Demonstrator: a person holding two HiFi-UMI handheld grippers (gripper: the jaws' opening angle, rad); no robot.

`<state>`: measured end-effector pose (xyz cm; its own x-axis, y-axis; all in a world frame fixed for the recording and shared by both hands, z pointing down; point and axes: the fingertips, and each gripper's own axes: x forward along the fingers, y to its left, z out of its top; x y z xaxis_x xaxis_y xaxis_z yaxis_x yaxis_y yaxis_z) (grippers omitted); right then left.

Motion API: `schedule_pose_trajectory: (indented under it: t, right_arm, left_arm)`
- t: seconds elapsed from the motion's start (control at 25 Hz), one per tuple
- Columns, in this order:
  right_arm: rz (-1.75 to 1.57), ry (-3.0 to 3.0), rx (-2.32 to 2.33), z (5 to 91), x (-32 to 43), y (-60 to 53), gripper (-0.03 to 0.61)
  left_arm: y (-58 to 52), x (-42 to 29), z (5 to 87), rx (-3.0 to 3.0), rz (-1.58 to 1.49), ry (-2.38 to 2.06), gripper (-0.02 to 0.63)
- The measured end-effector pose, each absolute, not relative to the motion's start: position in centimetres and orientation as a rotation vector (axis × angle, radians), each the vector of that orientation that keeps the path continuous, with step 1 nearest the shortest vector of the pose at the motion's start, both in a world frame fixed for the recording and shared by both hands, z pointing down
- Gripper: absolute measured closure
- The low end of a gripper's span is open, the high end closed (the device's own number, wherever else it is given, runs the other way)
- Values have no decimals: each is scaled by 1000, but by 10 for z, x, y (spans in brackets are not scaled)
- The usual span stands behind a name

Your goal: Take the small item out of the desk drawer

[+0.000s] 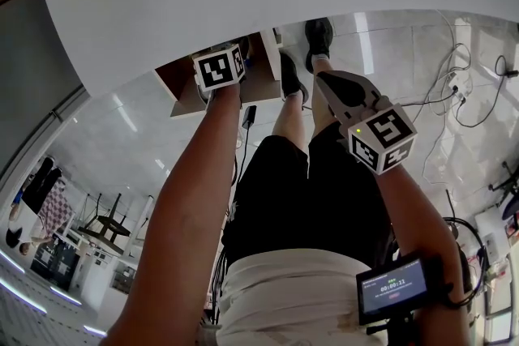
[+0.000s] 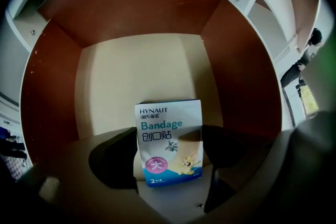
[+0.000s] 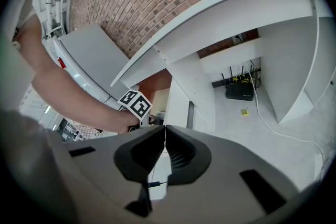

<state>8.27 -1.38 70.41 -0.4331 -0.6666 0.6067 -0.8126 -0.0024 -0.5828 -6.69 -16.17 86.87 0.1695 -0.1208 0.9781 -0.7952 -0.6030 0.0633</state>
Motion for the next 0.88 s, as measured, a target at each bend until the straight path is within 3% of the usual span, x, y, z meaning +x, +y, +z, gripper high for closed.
schedule_pose_trajectory:
  t: [0.88]
  right_arm:
    - [1400, -2109, 1537, 699, 69, -21, 572]
  left_arm:
    - [-145, -54, 821, 1884, 1282, -798, 236]
